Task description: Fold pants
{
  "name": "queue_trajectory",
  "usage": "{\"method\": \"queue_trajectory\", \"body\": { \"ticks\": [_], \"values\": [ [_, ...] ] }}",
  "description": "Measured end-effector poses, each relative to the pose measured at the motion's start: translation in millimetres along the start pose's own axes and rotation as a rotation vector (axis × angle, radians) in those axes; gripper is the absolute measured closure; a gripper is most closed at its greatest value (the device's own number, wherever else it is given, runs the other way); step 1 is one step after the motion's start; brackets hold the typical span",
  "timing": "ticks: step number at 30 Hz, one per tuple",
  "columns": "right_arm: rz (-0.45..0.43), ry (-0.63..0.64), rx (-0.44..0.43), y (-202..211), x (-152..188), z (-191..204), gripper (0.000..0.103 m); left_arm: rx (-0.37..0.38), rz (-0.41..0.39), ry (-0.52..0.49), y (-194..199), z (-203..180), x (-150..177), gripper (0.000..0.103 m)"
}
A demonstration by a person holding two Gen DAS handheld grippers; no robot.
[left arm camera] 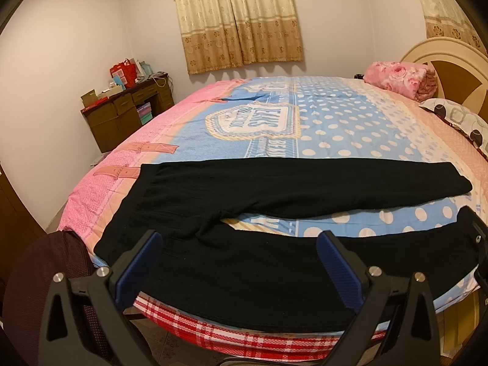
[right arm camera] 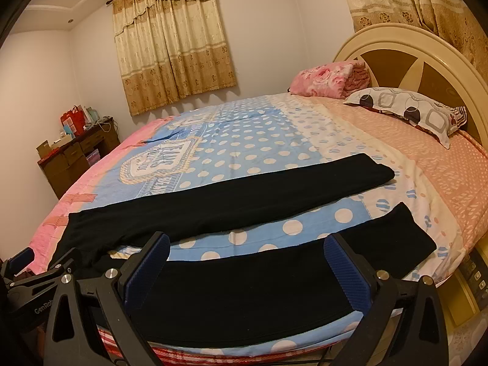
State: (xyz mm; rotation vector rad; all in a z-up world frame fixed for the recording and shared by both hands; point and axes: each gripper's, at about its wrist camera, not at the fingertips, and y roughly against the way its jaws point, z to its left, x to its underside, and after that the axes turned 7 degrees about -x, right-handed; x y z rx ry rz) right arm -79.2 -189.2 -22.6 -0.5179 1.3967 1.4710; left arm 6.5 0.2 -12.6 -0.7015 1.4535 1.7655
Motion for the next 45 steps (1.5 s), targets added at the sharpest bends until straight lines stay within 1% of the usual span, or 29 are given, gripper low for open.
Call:
{"method": "queue_trajectory", "body": {
  "ticks": [22, 35, 41, 45],
  "values": [
    [0.006, 0.005, 0.002, -1, 1, 0, 0.001, -0.013, 0.002, -0.01, -5, 4, 7, 0.0],
    [0.015, 0.002, 0.004, -3, 4, 2, 0.001, -0.023, 0.022, -0.028, -8, -3, 5, 0.0],
    [0.023, -0.003, 0.006, -8, 6, 0, 0.001, -0.032, 0.039, -0.034, -17, -6, 9, 0.0],
    [0.026, -0.002, 0.007, -15, 9, -6, 0.001, -0.045, 0.075, -0.024, -34, -3, 15, 0.0]
  ]
}}
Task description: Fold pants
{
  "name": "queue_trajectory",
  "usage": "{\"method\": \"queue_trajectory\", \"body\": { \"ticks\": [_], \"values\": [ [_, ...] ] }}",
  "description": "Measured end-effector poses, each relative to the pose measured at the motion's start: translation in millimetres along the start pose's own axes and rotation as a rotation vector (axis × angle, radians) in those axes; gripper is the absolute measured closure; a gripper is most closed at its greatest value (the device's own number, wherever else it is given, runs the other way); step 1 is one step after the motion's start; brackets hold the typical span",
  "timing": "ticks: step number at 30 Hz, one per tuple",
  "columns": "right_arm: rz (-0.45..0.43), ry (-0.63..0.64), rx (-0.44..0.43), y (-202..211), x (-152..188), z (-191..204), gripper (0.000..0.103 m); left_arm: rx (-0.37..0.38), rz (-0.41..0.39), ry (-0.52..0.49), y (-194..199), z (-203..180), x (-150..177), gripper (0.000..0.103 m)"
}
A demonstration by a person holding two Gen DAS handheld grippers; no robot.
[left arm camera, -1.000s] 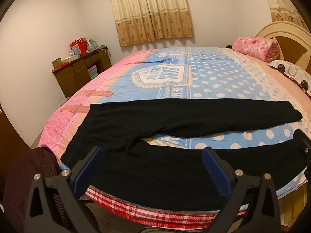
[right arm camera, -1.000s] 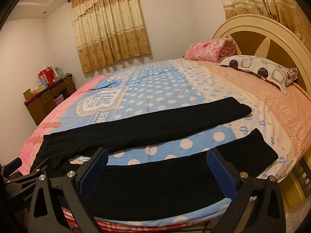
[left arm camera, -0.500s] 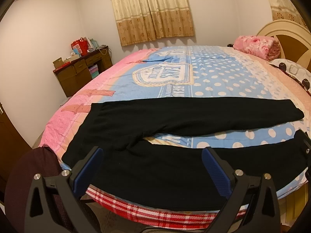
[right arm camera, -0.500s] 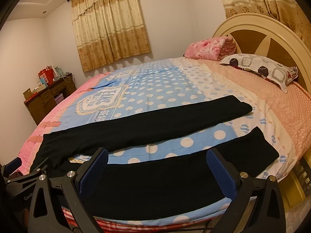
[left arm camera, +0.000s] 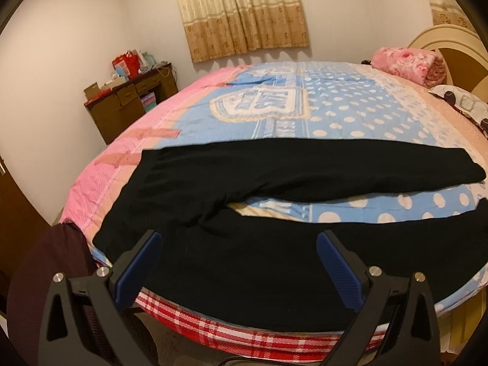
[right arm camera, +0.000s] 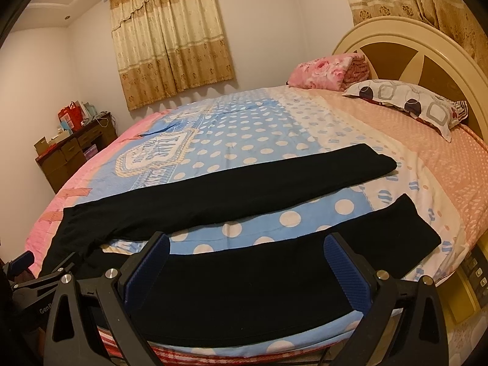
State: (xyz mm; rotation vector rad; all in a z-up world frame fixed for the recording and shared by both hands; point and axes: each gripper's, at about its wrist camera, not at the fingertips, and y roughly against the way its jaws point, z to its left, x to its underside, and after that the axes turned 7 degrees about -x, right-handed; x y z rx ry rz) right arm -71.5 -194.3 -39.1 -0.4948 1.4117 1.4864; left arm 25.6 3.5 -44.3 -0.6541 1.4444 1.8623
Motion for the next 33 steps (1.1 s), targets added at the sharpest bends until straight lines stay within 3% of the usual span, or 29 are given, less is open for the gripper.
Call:
{"method": "queue_trajectory", "body": {
  "ticks": [5, 11, 17, 19, 21, 30, 33],
  "values": [
    [-0.008, -0.012, -0.015, -10, 5, -12, 0.001, -0.063, 0.057, 0.028, -29, 13, 6, 0.0],
    [-0.001, -0.014, -0.032, -26, 11, -22, 0.001, -0.175, 0.189, 0.174, -71, 62, 21, 0.0],
    [0.032, -0.024, -0.052, -41, 16, -32, 0.001, -0.286, 0.243, 0.314, -95, 100, 44, 0.008],
    [0.026, -0.028, -0.057, -41, 17, -35, 0.001, -0.289, 0.273, 0.369, -107, 113, 51, 0.02],
    [0.011, -0.021, -0.056, -40, 17, -36, 0.001, -0.284, 0.306, 0.41, -117, 122, 59, 0.024],
    [0.017, 0.038, -0.058, -46, 22, -30, 0.001, -0.288, 0.258, 0.526, -133, 148, 69, 0.024],
    [0.054, 0.031, -0.067, -54, 26, -33, 0.001, -0.233, 0.247, 0.547, -139, 151, 72, 0.039]
  ]
}}
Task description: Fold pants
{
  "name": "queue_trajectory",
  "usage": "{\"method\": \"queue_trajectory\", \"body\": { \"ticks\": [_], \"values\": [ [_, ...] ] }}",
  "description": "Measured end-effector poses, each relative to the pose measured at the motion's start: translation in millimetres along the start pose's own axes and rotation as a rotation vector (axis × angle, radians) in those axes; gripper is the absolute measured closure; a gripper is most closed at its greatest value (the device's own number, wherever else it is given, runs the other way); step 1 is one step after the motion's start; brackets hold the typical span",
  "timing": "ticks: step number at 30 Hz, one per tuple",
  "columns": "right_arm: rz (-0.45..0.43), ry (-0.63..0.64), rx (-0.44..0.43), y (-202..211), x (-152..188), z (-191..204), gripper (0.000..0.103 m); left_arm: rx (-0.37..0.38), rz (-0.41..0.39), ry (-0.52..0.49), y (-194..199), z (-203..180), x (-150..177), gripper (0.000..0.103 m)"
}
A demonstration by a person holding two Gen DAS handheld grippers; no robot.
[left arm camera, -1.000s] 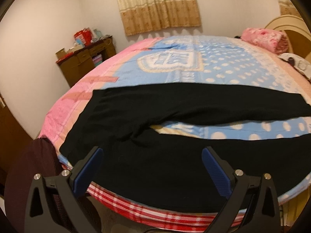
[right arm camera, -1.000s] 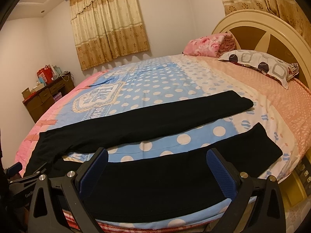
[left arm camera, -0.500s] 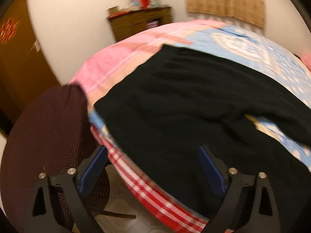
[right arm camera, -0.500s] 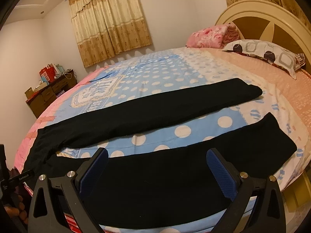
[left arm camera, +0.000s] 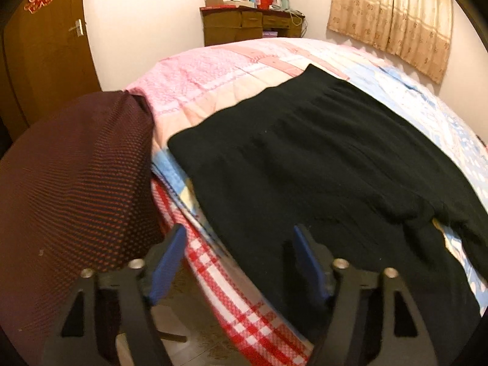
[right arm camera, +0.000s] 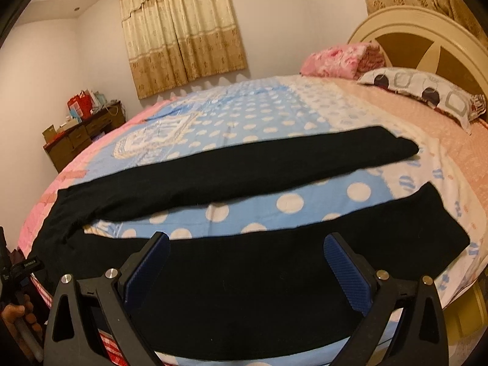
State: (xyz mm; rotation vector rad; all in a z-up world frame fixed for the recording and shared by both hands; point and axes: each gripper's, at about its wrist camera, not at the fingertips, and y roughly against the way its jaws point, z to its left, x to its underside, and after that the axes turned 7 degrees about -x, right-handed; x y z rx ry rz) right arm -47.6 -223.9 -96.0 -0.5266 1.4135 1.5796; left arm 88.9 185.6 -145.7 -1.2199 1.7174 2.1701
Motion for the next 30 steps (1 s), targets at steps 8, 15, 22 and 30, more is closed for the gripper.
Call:
{"method": "queue_trajectory", "body": {
  "ticks": [8, 15, 22, 30],
  "values": [
    [-0.011, 0.015, -0.01, -2, 7, -6, 0.003, 0.208, 0.004, 0.041, -17, 3, -5, 0.074],
    [0.034, -0.005, 0.0, -13, 12, -18, 0.003, 0.321, -0.057, 0.06, -10, 7, -15, 0.092],
    [0.1, -0.047, 0.003, -25, 18, -31, 0.003, 0.27, 0.034, 0.053, -29, 7, -14, 0.089],
    [0.131, -0.07, 0.008, -33, 20, -37, 0.003, 0.267, 0.059, 0.132, -28, 22, -15, 0.067]
  ]
}}
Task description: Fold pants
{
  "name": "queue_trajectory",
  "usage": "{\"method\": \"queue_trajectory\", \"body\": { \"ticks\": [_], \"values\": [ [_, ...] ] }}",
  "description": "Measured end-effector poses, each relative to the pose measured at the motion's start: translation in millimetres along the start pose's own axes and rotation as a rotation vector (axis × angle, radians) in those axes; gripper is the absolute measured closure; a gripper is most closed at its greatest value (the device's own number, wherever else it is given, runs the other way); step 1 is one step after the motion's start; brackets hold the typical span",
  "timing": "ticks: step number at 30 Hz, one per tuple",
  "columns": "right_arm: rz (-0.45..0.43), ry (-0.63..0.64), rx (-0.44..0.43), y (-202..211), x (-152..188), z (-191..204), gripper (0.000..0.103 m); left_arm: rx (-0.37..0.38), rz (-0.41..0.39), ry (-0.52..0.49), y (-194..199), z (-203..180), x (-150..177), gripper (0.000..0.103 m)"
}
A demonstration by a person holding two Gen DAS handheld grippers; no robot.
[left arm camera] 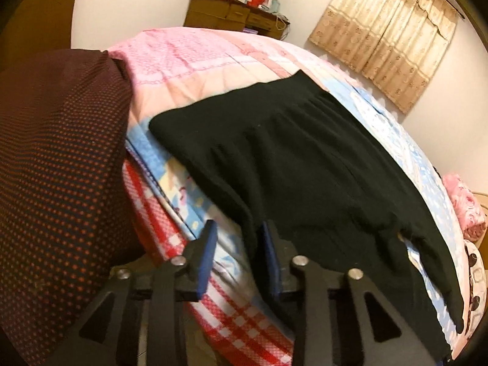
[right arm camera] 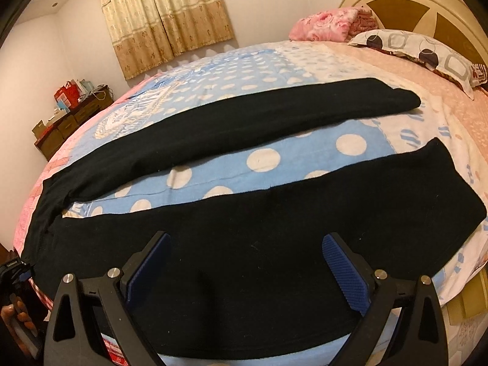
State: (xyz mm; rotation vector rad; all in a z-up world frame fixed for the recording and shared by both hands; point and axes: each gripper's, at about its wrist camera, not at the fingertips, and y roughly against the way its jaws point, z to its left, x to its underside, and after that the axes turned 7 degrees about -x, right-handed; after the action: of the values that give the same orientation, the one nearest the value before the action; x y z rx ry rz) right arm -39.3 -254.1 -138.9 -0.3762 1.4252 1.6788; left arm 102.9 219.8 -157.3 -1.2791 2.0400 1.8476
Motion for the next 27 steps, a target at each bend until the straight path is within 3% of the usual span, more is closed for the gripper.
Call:
{"method": "queue_trajectory", "body": {
  "ticks": [6, 10, 11, 13, 16, 18, 20, 24, 27],
  "values": [
    [0.008, 0.0, 0.008, -1, -1, -2, 0.003, -0.014, 0.008, 0.02, -1, 10, 2, 0.06],
    [-0.011, -0.043, 0.03, 6, 0, -13, 0.003, -0.003, 0.019, 0.063, -14, 10, -10, 0.066],
    [-0.023, -0.077, 0.037, 11, 1, -21, 0.003, 0.003, 0.019, 0.068, -18, 9, -15, 0.07],
    [-0.062, -0.164, 0.054, 22, 2, -39, 0.003, 0.035, 0.008, 0.079, -16, 11, -17, 0.093],
    [-0.144, -0.361, 0.101, 54, 11, -82, 0.011, 0.1, 0.0, 0.102, -16, 16, -21, 0.094],
    [-0.175, -0.5, 0.152, 75, 23, -115, 0.028, 0.114, 0.002, 0.119, -16, 17, -22, 0.094],
    [-0.199, -0.621, 0.182, 94, 39, -143, 0.035, 0.116, 0.0, 0.122, -13, 19, -21, 0.094],
    [-0.267, -0.794, 0.191, 117, 59, -178, 0.035, 0.127, -0.036, 0.104, 2, 16, -24, 0.094],
    [-0.309, -0.772, 0.183, 117, 46, -189, 0.035, 0.138, -0.055, 0.096, 8, 14, -28, 0.094]
  ]
}}
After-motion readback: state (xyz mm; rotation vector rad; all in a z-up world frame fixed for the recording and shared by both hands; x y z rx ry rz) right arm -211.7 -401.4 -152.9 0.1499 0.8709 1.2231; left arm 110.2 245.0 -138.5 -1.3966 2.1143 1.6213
